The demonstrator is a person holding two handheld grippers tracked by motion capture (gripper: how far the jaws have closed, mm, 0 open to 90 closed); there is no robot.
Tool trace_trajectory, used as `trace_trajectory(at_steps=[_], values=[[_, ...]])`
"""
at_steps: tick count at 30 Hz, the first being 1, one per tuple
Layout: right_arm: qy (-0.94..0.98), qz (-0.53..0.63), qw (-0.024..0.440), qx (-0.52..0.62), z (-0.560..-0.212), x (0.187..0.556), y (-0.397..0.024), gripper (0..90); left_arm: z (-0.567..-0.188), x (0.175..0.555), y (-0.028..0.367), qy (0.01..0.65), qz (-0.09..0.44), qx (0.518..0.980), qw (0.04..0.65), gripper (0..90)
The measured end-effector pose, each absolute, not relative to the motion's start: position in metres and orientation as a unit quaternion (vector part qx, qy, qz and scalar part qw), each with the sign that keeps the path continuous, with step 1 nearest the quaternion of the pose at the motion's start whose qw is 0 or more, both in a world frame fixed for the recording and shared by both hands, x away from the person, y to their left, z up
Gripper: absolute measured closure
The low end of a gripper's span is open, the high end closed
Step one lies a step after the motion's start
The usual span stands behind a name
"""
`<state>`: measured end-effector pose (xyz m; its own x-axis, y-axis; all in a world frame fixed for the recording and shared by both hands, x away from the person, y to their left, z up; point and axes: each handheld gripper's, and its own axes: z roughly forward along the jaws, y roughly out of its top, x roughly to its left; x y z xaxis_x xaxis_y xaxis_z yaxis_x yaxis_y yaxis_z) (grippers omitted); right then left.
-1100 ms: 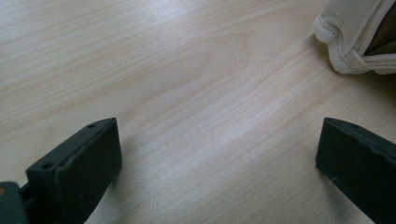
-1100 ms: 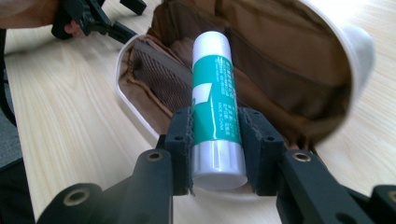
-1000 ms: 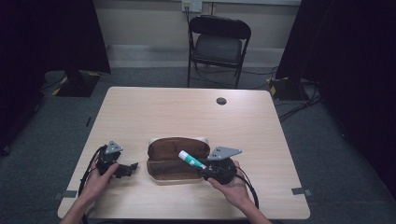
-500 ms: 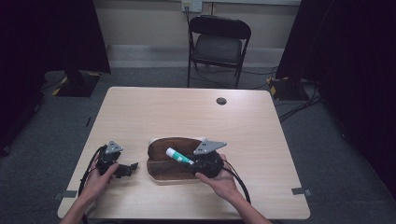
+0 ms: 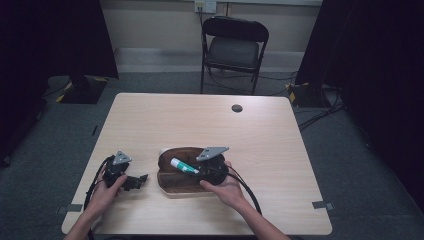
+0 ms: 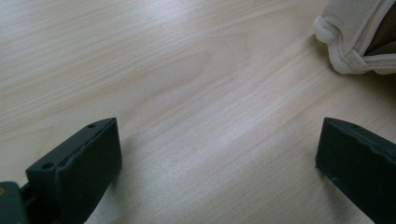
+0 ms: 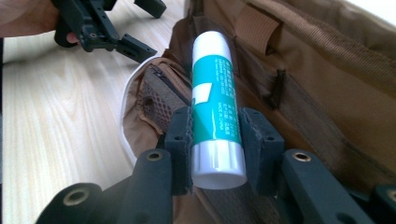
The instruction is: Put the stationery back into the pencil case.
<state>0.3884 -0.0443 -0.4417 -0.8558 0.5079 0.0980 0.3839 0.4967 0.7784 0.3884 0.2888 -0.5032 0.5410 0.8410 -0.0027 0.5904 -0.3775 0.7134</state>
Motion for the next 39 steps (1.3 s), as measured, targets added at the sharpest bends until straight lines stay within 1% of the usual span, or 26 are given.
trace_trajectory(at_steps=[6, 14, 21, 22, 39], values=[[0.866, 0.419, 0.063, 0.264, -0.445, 0.396, -0.038, 66.2, -0.503, 0.388, 0.289, 0.442, 0.184, 0.809, 0.34, 0.0], [0.864, 0.415, 0.07, 0.277, -0.447, 0.405, -0.035, 65.2, -0.503, 0.388, 0.289, 0.442, 0.184, 0.809, 0.34, 0.0], [0.862, 0.411, 0.079, 0.285, -0.446, 0.406, -0.04, 61.1, -0.503, 0.388, 0.289, 0.442, 0.184, 0.809, 0.34, 0.0], [0.861, 0.411, 0.081, 0.287, -0.445, 0.406, -0.041, 59.2, -0.503, 0.388, 0.289, 0.442, 0.184, 0.809, 0.34, 0.0], [0.847, 0.419, 0.092, 0.313, -0.446, 0.404, -0.063, 58.7, -0.503, 0.388, 0.289, 0.442, 0.184, 0.809, 0.34, 0.0]])
